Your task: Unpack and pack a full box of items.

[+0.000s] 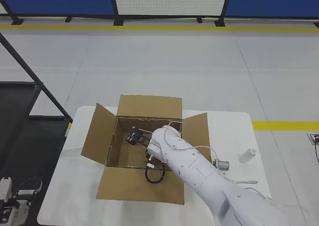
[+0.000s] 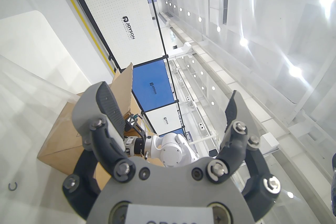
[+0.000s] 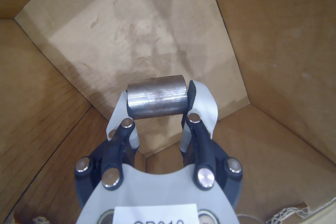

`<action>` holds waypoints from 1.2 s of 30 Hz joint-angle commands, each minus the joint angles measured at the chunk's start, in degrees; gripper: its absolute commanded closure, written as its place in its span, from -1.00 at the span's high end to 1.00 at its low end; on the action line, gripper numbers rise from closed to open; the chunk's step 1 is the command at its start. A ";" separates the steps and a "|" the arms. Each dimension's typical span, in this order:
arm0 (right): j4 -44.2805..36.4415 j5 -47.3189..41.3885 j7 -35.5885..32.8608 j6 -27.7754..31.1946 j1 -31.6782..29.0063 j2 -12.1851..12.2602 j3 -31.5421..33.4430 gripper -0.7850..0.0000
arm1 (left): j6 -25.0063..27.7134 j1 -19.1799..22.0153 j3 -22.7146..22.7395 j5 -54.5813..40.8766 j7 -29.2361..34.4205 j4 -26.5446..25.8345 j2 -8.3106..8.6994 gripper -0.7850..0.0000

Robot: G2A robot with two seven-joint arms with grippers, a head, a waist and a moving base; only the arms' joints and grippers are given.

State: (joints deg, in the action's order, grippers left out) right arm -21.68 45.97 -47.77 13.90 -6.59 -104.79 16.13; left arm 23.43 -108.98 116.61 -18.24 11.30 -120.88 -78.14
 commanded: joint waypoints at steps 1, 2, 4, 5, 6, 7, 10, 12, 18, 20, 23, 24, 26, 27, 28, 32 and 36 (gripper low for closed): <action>0.01 0.00 0.00 0.00 0.00 -0.01 0.00 -0.29 | 0.00 0.00 0.00 0.00 0.00 0.00 0.00 1.00; 0.01 0.00 0.00 0.00 0.00 -0.01 0.00 -0.27 | 0.00 0.00 0.00 0.00 0.00 0.00 0.00 1.00; 0.01 0.00 0.00 0.00 0.00 -0.01 0.00 -0.20 | 0.00 0.00 0.00 0.00 0.00 0.00 0.00 1.00; 0.01 0.00 0.00 0.00 0.00 -0.01 0.00 -0.11 | 0.00 0.00 0.00 0.00 0.00 0.00 0.00 1.00; 0.01 0.00 0.00 0.00 0.00 -0.01 0.00 -0.02 | 0.00 0.00 0.00 0.00 0.00 0.00 0.00 1.00; 0.01 0.00 0.00 0.00 0.00 -0.01 0.00 0.55 | 0.00 0.00 0.00 0.00 0.00 0.00 0.00 1.00; 0.01 0.00 0.00 0.00 0.00 -0.01 0.00 1.00 | 0.00 0.00 0.00 0.00 0.00 0.00 0.00 1.00; 0.01 0.00 0.00 0.00 0.00 -0.01 0.00 1.00 | 0.00 0.00 0.00 0.00 0.00 0.00 0.00 1.00; 0.01 0.00 0.00 0.00 0.00 -0.01 0.00 1.00 | 0.00 0.00 0.00 0.00 0.00 0.00 0.00 1.00; 0.01 0.00 0.00 0.00 0.00 -0.01 0.00 1.00 | 0.00 0.00 0.00 0.00 0.00 0.00 0.00 1.00; -0.32 0.65 1.69 -0.20 -0.84 0.18 0.17 1.00 | 0.00 0.00 0.00 0.00 0.00 0.00 0.00 1.00; -0.38 0.92 1.73 -0.09 -0.90 0.27 0.29 1.00 | 0.00 0.00 0.00 0.00 0.00 0.00 0.00 1.00; -0.56 1.09 1.97 -0.20 -1.03 0.45 0.71 1.00 | 0.00 0.00 0.00 0.00 0.00 0.00 0.00 1.00; -0.74 1.18 2.10 -0.18 -1.04 0.54 0.93 1.00 | 0.00 0.00 0.00 0.00 0.00 0.00 0.00 1.00; -1.05 1.27 2.41 0.04 -1.07 0.65 1.15 1.00 | 0.00 0.00 0.00 0.00 0.00 0.00 0.00 1.00; -2.49 1.70 3.59 0.05 -0.93 1.28 2.25 1.00 | 0.00 0.00 0.00 0.00 0.00 0.00 0.00 1.00; -5.06 2.29 5.30 -0.57 -1.14 2.36 3.66 1.00 | 0.00 0.00 0.00 0.00 0.00 0.00 0.00 1.00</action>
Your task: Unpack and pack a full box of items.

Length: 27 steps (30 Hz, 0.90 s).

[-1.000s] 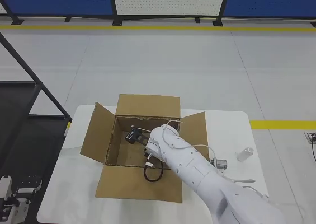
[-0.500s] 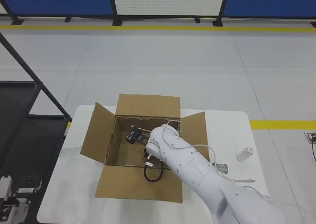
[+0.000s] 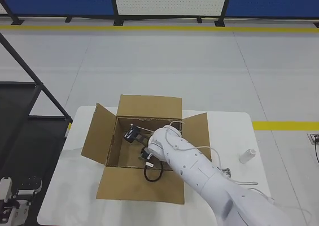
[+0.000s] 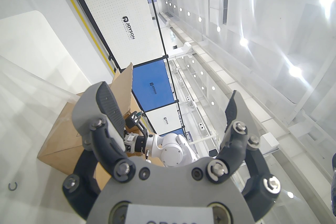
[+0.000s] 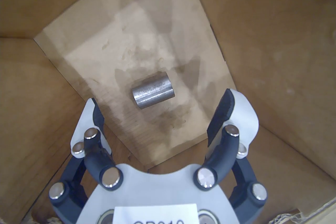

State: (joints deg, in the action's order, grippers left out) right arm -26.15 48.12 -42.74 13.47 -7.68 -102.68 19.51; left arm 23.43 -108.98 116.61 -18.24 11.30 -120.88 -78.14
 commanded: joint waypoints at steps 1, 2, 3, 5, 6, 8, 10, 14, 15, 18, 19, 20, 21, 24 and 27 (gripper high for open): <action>-1.49 0.34 0.67 -0.32 -0.13 0.62 0.71 1.00 | 0.00 0.00 0.00 0.00 0.00 0.00 0.00 1.00; -2.63 0.48 1.19 -0.37 -0.21 1.06 1.23 1.00 | 0.00 0.00 0.00 0.00 0.00 0.00 0.00 1.00; -3.85 0.68 1.67 -0.30 -0.39 1.58 1.76 1.00 | 0.00 0.00 0.00 0.00 0.00 0.00 0.00 1.00; -7.14 1.28 2.98 0.04 -0.86 2.89 3.07 1.00 | 0.00 0.00 0.00 0.00 0.00 0.00 0.00 1.00; -9.03 1.84 3.55 0.04 -1.31 3.72 3.79 1.00 | 0.00 0.00 0.00 0.00 0.00 0.00 0.00 1.00; -14.26 3.37 4.85 -0.82 -2.61 5.71 5.70 1.00 | 0.00 0.00 0.00 0.00 0.00 0.00 0.00 1.00; -20.89 5.70 4.88 -2.01 -4.95 8.19 8.03 1.00 | 0.00 0.00 0.00 0.00 0.00 0.00 0.00 1.00; -40.65 12.81 1.69 -4.90 -13.46 14.42 15.66 1.00 | 0.00 0.00 0.00 0.00 0.00 0.00 0.00 1.00; -46.64 15.14 0.09 -5.32 -16.62 16.06 18.12 1.00 | 0.00 0.00 0.00 0.00 0.00 0.00 0.00 1.00; -64.91 22.09 -4.42 -4.87 -27.64 20.43 26.34 1.00 | 0.00 0.00 0.00 0.00 0.00 0.00 0.00 1.00; -70.61 24.48 -5.58 -4.72 -31.40 21.56 28.93 1.00 | 0.00 0.00 0.00 0.00 0.00 0.00 0.00 1.00; -75.89 26.52 -6.31 -4.38 -35.14 22.52 31.29 1.00 | 0.00 0.00 0.00 0.00 0.00 0.00 0.00 1.00; -80.35 28.68 -6.93 -4.06 -38.54 23.33 33.42 1.00 | 0.00 0.00 0.00 0.00 0.00 0.00 0.00 1.00; -90.92 34.86 -8.01 -4.55 -47.39 25.02 38.56 1.00 | 0.00 0.00 0.00 0.00 0.00 0.00 0.00 1.00; -99.85 40.92 -8.73 -7.59 -56.14 26.12 42.95 1.00 | 0.00 0.00 0.00 0.00 0.00 0.00 0.00 1.00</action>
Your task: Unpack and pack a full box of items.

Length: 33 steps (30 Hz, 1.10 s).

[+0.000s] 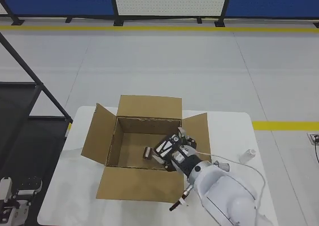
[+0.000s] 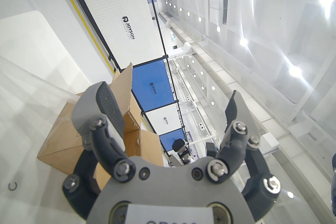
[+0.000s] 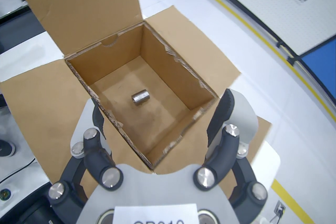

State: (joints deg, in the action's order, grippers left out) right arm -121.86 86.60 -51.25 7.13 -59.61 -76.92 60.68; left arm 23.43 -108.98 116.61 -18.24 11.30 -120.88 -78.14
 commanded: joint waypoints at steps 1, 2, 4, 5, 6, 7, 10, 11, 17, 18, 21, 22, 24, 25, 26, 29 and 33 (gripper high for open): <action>-6.43 4.25 -0.56 -2.54 -7.18 0.66 3.32 1.00 | 0.00 0.00 0.00 0.00 0.00 0.00 0.00 1.00; -8.60 5.71 -0.80 -3.41 -10.08 0.92 4.64 1.00 | 0.00 0.00 0.00 0.00 0.00 0.00 0.00 1.00; -12.78 8.24 -0.42 -6.69 -16.53 1.37 8.03 1.00 | 0.00 0.00 0.00 0.00 0.00 0.00 0.00 1.00; -12.78 8.91 1.12 -8.45 -19.59 1.52 9.65 1.00 | 0.00 0.00 0.00 0.00 0.00 0.00 0.00 1.00; -12.78 9.15 3.34 -9.81 -22.21 1.64 10.94 1.00 | 0.00 0.00 0.00 0.00 0.00 0.00 0.00 1.00; -12.78 9.11 5.28 -11.04 -24.99 1.75 12.27 1.00 | 0.00 0.00 0.00 0.00 0.00 0.00 0.00 1.00; -12.78 6.59 10.90 -14.36 -32.99 1.95 16.26 1.00 | 0.00 0.00 0.00 0.00 0.00 0.00 0.00 1.00; -12.78 5.48 11.74 -15.19 -35.39 2.01 17.78 1.00 | 0.00 0.00 0.00 0.00 0.00 0.00 0.00 1.00; -7.03 -2.84 11.35 -18.11 -39.42 1.88 23.83 1.00 | 0.00 0.00 0.00 0.00 0.00 0.00 0.00 1.00; -5.03 -4.87 11.91 -17.69 -38.63 1.84 24.38 1.00 | 0.00 0.00 0.00 0.00 0.00 0.00 0.00 1.00; 1.69 -9.99 13.41 -15.48 -35.48 1.78 25.63 1.00 | 0.00 0.00 0.00 0.00 0.00 0.00 0.00 1.00; 4.34 -11.54 13.65 -14.86 -34.17 1.76 25.95 1.00 | 0.00 0.00 0.00 0.00 0.00 0.00 0.00 1.00; 8.88 -13.31 13.24 -14.54 -31.09 1.68 25.87 1.00 | 0.00 0.00 0.00 0.00 0.00 0.00 0.00 1.00; 10.77 -14.01 13.38 -13.59 -29.60 1.67 25.54 1.00 | 0.00 0.00 0.00 0.00 0.00 0.00 0.00 1.00; 12.90 -14.46 13.32 -13.40 -28.24 1.65 25.46 1.00 | 0.00 0.00 0.00 0.00 0.00 0.00 0.00 1.00; 17.57 -15.02 13.09 -12.98 -24.58 1.60 24.99 1.00 | 0.00 0.00 0.00 0.00 0.00 0.00 0.00 1.00; 21.73 -15.07 13.12 -12.65 -20.95 1.51 23.97 1.00 | 0.00 0.00 0.00 0.00 0.00 0.00 0.00 1.00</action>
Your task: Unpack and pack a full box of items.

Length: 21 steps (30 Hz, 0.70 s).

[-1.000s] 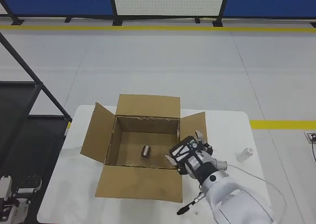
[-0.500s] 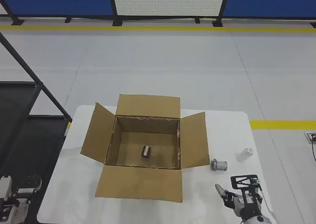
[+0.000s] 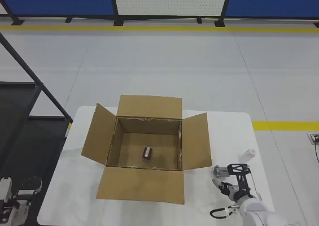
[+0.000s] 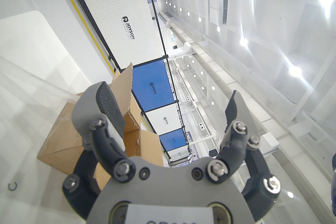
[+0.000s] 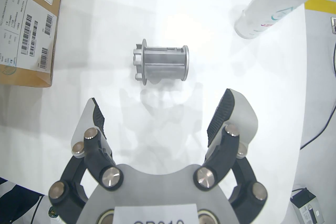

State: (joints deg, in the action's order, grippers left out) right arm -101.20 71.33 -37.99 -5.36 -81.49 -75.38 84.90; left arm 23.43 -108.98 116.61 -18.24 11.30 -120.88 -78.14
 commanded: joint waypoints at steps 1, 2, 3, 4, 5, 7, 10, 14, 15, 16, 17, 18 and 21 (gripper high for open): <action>1.87 0.19 -0.28 -0.27 1.78 -0.06 -0.58 1.00 | 0.00 0.00 0.00 0.00 0.00 0.00 0.00 1.00; 2.76 0.13 -0.74 -0.22 2.59 -0.08 -0.85 1.00 | 0.00 0.00 0.00 0.00 0.00 0.00 0.00 1.00; 3.64 -0.05 -1.41 -0.33 3.41 -0.11 -1.07 1.00 | 0.00 0.00 0.00 0.00 0.00 0.00 0.00 1.00; 4.51 -0.12 -2.21 -0.61 4.29 -0.14 -1.29 1.00 | 0.00 0.00 0.00 0.00 0.00 0.00 0.00 1.00; 5.25 -0.06 -2.94 -0.46 5.15 -0.17 -1.70 1.00 | 0.00 0.00 0.00 0.00 0.00 0.00 0.00 1.00; 6.75 -0.35 -3.59 0.00 6.53 -0.22 -2.32 1.00 | 0.00 0.00 0.00 0.00 0.00 0.00 0.00 1.00; 8.41 -0.89 -3.94 0.34 8.00 -0.27 -2.72 0.69 | 0.00 0.00 0.00 0.00 0.00 0.00 0.00 1.00; 9.86 -1.09 -4.24 0.66 9.06 -0.24 -2.94 -0.45 | 0.00 0.00 0.00 0.00 0.00 0.00 0.00 1.00; 10.02 -1.26 -4.20 0.68 9.18 -0.24 -2.97 -0.56 | 0.00 0.00 0.00 0.00 0.00 0.00 0.00 1.00; 10.16 -1.38 -4.25 0.68 9.26 -0.24 -2.98 -0.67 | 0.00 0.00 0.00 0.00 0.00 0.00 0.00 1.00; 10.26 -1.41 -4.25 0.71 9.34 -0.22 -2.98 -0.76 | 0.00 0.00 0.00 0.00 0.00 0.00 0.00 1.00; 10.33 -1.44 -4.24 0.73 9.39 -0.21 -2.99 -0.95 | 0.00 0.00 0.00 0.00 0.00 0.00 0.00 1.00; 10.36 -1.50 -4.15 0.50 9.42 -0.18 -3.01 -1.00 | 0.00 0.00 0.00 0.00 0.00 0.00 0.00 1.00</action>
State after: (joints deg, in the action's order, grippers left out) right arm -90.82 69.80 -42.17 -4.75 -72.07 -75.58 81.91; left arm 23.43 -108.98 116.61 -18.24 11.30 -120.88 -78.14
